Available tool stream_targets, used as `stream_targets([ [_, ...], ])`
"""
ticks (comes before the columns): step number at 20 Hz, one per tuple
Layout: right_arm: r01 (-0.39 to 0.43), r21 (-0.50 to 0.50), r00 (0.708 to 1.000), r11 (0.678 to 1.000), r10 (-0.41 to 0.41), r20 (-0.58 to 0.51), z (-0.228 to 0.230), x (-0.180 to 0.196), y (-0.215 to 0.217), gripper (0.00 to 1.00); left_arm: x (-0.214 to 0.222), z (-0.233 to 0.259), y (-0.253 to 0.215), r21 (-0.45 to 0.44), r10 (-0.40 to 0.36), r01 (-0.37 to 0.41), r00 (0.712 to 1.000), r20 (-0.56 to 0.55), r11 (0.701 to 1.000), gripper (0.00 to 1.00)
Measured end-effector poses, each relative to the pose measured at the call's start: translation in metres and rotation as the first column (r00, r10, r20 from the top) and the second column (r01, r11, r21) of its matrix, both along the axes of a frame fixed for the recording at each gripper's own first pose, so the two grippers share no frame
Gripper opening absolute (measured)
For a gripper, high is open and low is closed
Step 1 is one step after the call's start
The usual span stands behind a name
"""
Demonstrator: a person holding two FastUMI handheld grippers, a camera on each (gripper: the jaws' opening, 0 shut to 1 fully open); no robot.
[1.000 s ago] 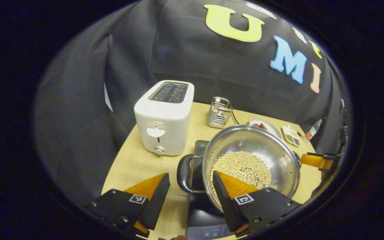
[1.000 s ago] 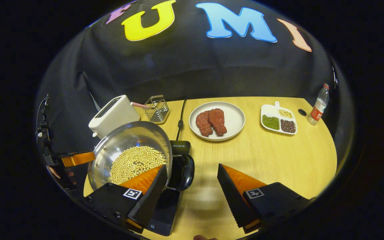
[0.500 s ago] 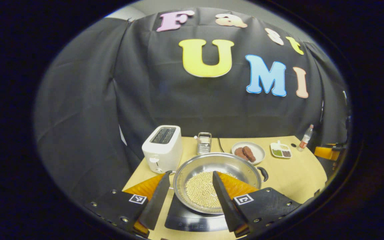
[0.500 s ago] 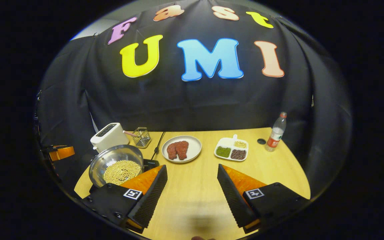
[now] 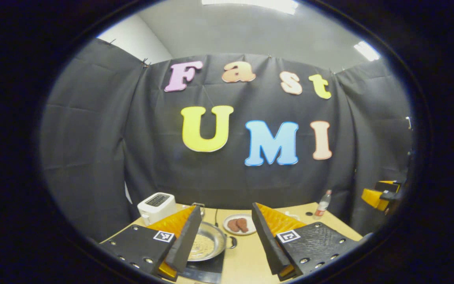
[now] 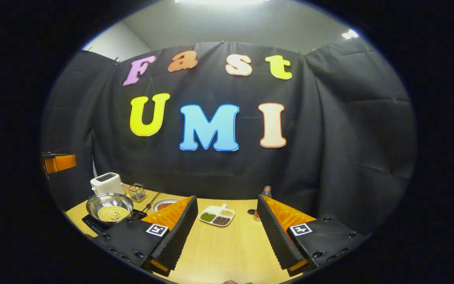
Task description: First push the handle of the pot to place it horizontally, then grasp the pot with both hands and set it on the induction cooktop.
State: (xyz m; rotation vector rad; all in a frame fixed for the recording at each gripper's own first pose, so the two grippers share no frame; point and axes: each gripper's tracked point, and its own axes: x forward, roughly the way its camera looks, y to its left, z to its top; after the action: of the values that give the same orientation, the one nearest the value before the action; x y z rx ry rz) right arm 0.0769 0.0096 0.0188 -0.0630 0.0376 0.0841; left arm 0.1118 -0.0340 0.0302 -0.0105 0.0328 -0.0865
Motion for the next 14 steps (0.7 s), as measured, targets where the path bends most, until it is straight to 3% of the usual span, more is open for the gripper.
stream_targets([
  [1,0.004,-0.002,1.0,1.0,-0.004,0.017,0.0,-0.007,-0.012,0.96,-0.014,0.004,-0.007,0.005,0.005,-0.005,0.999,0.032,1.0,0.77],
  [3,-0.003,0.034,1.0,0.999,0.003,-0.009,-0.01,-0.027,-0.029,0.92,-0.04,0.005,-0.023,0.013,0.039,-0.04,0.997,0.064,0.999,0.76],
  [5,-0.03,0.068,0.999,0.997,0.032,-0.026,-0.02,-0.042,-0.037,0.96,-0.072,-0.006,-0.037,0.011,0.081,-0.081,0.995,0.053,0.997,0.76],
  [7,-0.023,0.081,0.999,0.996,0.027,-0.042,-0.03,-0.053,-0.053,0.92,-0.098,-0.026,-0.042,-0.016,0.129,-0.129,0.991,0.016,0.992,0.76],
  [10,-0.054,0.143,0.998,0.988,0.059,-0.032,-0.029,-0.078,-0.049,0.96,-0.129,-0.052,-0.048,-0.024,0.133,-0.134,0.99,-0.037,0.991,0.76],
  [11,-0.044,0.144,0.998,0.989,0.049,-0.034,-0.032,-0.082,-0.05,0.93,-0.136,-0.054,-0.042,-0.018,0.136,-0.137,0.99,-0.044,0.99,0.76],
  [14,-0.018,0.134,0.997,0.991,0.028,-0.075,-0.044,-0.096,-0.039,0.96,-0.145,-0.054,-0.033,-0.026,0.106,-0.108,0.993,-0.053,0.994,0.76],
])
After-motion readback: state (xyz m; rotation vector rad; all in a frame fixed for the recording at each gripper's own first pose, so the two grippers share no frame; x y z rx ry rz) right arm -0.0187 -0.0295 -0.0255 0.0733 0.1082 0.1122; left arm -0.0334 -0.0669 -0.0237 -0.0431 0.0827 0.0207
